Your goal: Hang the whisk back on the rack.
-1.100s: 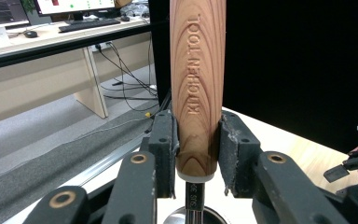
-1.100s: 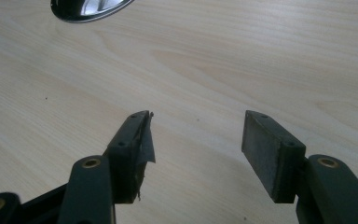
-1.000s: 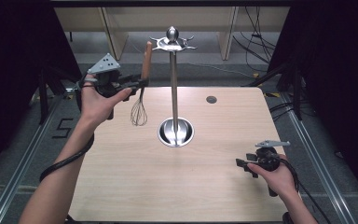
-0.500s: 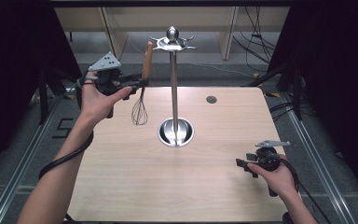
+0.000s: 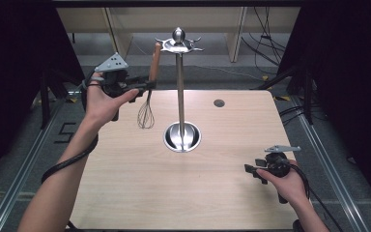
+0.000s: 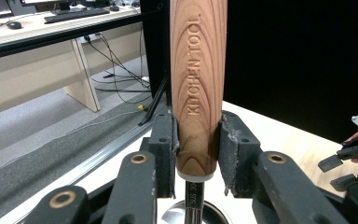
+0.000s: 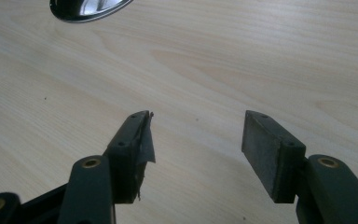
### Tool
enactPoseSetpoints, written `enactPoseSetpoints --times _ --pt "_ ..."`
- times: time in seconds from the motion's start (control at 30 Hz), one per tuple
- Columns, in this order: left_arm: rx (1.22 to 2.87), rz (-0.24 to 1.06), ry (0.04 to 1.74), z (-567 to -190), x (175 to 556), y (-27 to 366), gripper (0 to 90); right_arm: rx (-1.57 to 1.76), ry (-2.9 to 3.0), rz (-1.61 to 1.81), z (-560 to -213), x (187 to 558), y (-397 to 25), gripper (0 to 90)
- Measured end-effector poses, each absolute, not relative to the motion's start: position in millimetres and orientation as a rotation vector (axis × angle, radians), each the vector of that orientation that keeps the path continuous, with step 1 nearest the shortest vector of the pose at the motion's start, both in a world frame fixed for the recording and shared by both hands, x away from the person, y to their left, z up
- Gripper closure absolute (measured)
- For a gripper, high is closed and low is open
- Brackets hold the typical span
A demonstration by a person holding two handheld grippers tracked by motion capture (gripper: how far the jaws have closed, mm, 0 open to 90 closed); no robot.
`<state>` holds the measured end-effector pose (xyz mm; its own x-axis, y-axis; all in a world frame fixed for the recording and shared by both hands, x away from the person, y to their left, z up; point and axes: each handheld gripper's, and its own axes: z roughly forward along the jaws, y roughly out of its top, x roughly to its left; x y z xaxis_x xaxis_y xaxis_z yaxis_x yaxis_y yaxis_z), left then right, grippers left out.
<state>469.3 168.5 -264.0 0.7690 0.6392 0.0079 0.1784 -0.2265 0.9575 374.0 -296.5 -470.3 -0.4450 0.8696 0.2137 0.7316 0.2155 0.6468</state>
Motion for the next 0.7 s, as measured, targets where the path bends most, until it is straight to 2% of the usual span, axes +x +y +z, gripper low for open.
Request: enactPoseSetpoints --times 0.7 --pt "1.786 0.482 0.647 -263.6 473.6 159.5 68.4 1.533 2.291 1.047 -470.4 374.0 -296.5 42.9"
